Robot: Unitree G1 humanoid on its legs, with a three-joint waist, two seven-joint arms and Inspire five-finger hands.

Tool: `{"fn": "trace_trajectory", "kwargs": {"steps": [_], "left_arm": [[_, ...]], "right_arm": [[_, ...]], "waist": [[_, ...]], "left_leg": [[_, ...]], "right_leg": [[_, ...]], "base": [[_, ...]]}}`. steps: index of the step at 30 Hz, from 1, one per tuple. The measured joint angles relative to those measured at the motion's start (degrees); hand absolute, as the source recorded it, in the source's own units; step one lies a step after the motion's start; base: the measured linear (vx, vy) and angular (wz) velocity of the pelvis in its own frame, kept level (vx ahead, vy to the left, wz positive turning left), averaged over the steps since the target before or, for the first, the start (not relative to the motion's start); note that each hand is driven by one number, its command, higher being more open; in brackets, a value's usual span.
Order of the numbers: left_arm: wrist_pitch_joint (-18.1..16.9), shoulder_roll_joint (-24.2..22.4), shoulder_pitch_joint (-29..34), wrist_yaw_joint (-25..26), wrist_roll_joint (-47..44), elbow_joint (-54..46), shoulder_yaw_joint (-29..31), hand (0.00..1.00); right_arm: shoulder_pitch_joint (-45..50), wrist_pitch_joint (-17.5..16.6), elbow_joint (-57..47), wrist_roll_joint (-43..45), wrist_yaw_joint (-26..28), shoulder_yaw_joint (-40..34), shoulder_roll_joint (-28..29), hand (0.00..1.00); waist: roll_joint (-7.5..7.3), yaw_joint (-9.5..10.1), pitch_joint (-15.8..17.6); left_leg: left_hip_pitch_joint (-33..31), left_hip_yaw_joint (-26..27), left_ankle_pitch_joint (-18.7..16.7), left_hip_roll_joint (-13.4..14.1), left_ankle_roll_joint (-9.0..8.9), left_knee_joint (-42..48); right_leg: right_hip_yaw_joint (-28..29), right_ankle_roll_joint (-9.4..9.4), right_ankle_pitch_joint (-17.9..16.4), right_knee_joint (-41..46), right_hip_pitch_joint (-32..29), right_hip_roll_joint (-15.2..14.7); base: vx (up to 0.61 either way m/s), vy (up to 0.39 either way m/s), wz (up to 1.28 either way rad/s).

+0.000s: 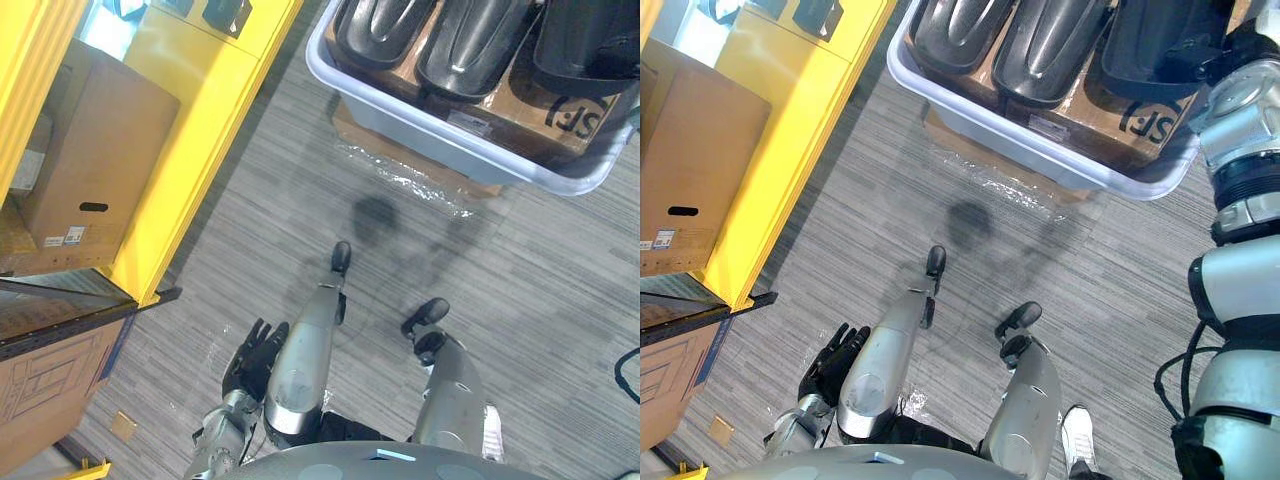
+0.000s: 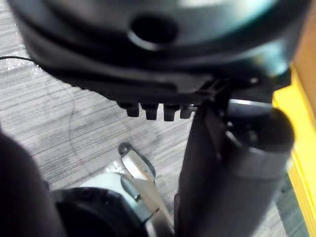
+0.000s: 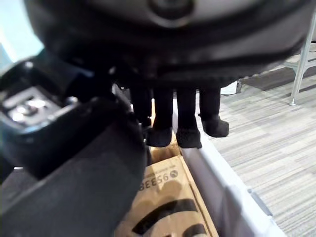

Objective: Walk over and take three plastic housings, then place them on the shelf

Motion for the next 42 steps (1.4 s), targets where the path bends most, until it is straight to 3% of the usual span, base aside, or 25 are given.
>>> {"fn": "trace_trajectory", "kwargs": {"steps": [9, 10, 11, 12, 13, 15, 19, 26, 28, 29, 30, 32, 35, 38, 40, 42], "left_arm": [[0.6, 0.0, 0.6, -0.2, 0.1, -1.9, 1.4, 1.0], [-0.6, 0.0, 0.6, -1.3, -0.8, -2.0, 1.1, 1.0], [-7.8, -0.2, 1.8, -7.1, -4.2, -2.5, 0.5, 1.0], [-5.9, 0.2, 2.4, -3.4, 0.7, -8.1, 2.5, 1.0], [-5.1, 0.5, 1.9, -2.2, 2.6, -9.4, 2.7, 1.0], [-4.4, 0.9, 1.3, 0.4, 4.7, -12.2, 3.3, 1.0], [-0.4, 1.0, 2.8, 2.6, 4.5, -20.5, 3.4, 1.0], [1.7, 2.4, 2.9, 3.0, 4.6, -33.7, 4.3, 1.0], [1.9, 3.9, 2.1, 2.9, 5.0, -35.7, 4.5, 1.0], [2.0, 4.3, 1.7, 2.9, 5.1, -35.6, 4.5, 1.0], [2.2, 5.2, 0.3, 3.0, 5.1, -35.5, 4.4, 1.0], [2.2, 6.4, -1.8, 3.3, 5.1, -35.5, 4.7, 1.0], [3.0, 8.0, -7.6, 3.8, 4.6, -35.5, 8.2, 1.0], [4.0, 8.2, -14.2, 5.7, 4.6, -36.0, 11.1, 1.0], [4.5, 8.2, -17.1, 7.1, 4.7, -36.2, 11.2, 1.0], [7.1, 8.1, -19.1, 9.1, 5.6, -37.0, 10.9, 1.0]], "right_arm": [[0.0, 0.0, 2.0, -4.9, 0.8, 0.0, 2.5, 0.0], [0.0, 0.0, 1.9, -5.0, 0.8, 0.0, 2.7, 0.0], [0.0, -0.1, 1.8, -5.7, 0.7, 0.0, 4.0, 0.0], [0.4, -0.1, 2.0, -6.8, 0.4, 0.0, 4.4, 0.0], [0.5, 0.0, 2.0, -7.0, 0.1, 0.0, 4.7, 0.0], [0.4, -1.0, 0.7, -6.7, -1.5, -0.5, 6.9, 0.0], [-2.1, -2.0, -1.9, -6.7, -2.6, -0.3, 6.9, 0.0], [-8.6, -3.4, -5.1, -6.6, -3.9, 0.0, 5.9, 0.0], [-1.1, -13.7, -4.2, -6.8, -9.1, -6.2, 3.1, 0.0], [2.9, -17.2, -4.2, -7.1, -11.5, -9.3, 2.8, 0.0], [10.8, -23.5, -4.2, -8.5, -16.5, -14.7, 3.1, 0.0], [19.8, -28.7, -3.4, -12.4, -23.1, -19.5, 4.2, 0.0], [30.3, -29.6, -7.2, -19.1, -30.3, -24.5, 8.5, 0.0], [38.5, -27.0, -17.7, -22.2, -30.9, -26.9, 13.2, 0.0], [42.7, -26.1, -24.6, -23.6, -31.0, -27.4, 15.9, 0.0], [44.4, -25.9, -30.6, -27.1, -30.9, -27.4, 19.1, 0.0]], "waist": [[-0.69, -0.08, 0.3], [-0.78, -0.09, 0.2], [-2.03, -0.29, 0.2], [-2.6, -0.16, 0.3], [-2.77, -0.04, 0.2], [-4.57, -0.7, 0.3], [-6.21, -1.58, 0.2], [-7.93, -2.63, -0.1], [-9.49, -2.92, -1.0], [-9.9, -3.0, -1.3], [-10.77, -3.33, -2.2], [-11.22, -4.72, -3.4], [-11.16, -7.66, -3.5], [-10.99, -9.64, -4.1], [-10.94, -9.93, -6.4], [-10.95, -10.67, -8.9]], "left_leg": [[4.9, -0.6, 1.8, -0.3, -0.42, -4.4], [5.4, -0.7, 1.9, -0.2, -0.48, -4.7], [6.1, -0.7, 2.3, 0.0, -0.7, -5.7], [7.0, -0.8, 2.7, 0.4, -1.0, -6.5], [7.6, -1.0, 2.9, 0.5, -1.12, -7.0], [10.3, -1.1, 4.0, 0.7, -1.45, -9.9], [14.4, -1.3, 6.2, 1.0, -1.77, -14.8], [18.1, -0.8, 7.0, 2.0, -2.43, -17.6], [18.9, -0.6, 7.0, 2.1, -2.45, -18.2], [19.4, -0.5, 7.0, 2.0, -2.5, -18.7], [20.2, -0.2, 7.1, 1.6, -2.4, -19.5], [20.8, 0.4, 7.6, 1.5, -2.03, -20.9], [21.5, 2.3, 7.6, 1.4, -2.01, -20.9], [23.5, 4.2, 6.9, 2.2, -1.95, -20.9], [23.4, 5.3, 6.2, 2.9, -2.12, -21.0], [23.5, 6.5, 5.9, 3.3, -2.24, -21.2]], "right_leg": [[-1.2, 0.19, -0.3, -0.9, 4.2, 0.1], [-1.4, 0.19, -0.3, -1.2, 4.7, 0.3], [-1.4, 0.19, -0.3, -1.5, 4.9, 0.5], [-1.6, 0.16, -0.3, -2.4, 6.0, 1.2], [-1.8, 0.18, -0.3, -2.7, 6.6, 1.3], [-2.2, 0.15, -0.3, -3.8, 8.6, 1.7], [-2.9, 0.22, -0.2, -5.2, 11.3, 2.4], [-3.1, 0.25, -0.1, -7.5, 14.6, 4.1], [-3.1, 0.42, 0.2, -9.0, 15.3, 4.5], [-3.1, 0.52, 0.3, -9.4, 16.0, 4.5], [-2.9, 0.67, 0.5, -9.6, 16.5, 4.5], [-2.5, 0.86, 1.3, -10.6, 16.5, 4.4], [-1.1, 1.27, 3.5, -13.5, 17.3, 5.3], [0.4, 1.37, 5.6, -17.7, 20.0, 6.6], [1.2, 1.13, 6.8, -20.4, 20.3, 7.8], [1.9, 0.89, 8.1, -22.7, 20.7, 8.7]], "base": [[0.02, -0.009, 0.05], [0.0, 0.0, 0.0], [0.0, -0.041, 0.02], [0.0, -0.041, 0.02], [0.01, -0.045, 0.05], [0.02, -0.034, 0.04], [0.04, -0.035, 0.07], [0.03, -0.052, -0.01], [0.02, -0.028, 0.0], [0.07, -0.015, -0.05], [0.08, 0.003, -0.07], [0.07, 0.013, -0.16], [0.02, 0.022, -0.29], [-0.02, 0.005, -0.3], [-0.01, -0.011, -0.33], [0.03, -0.022, -0.27]]}}
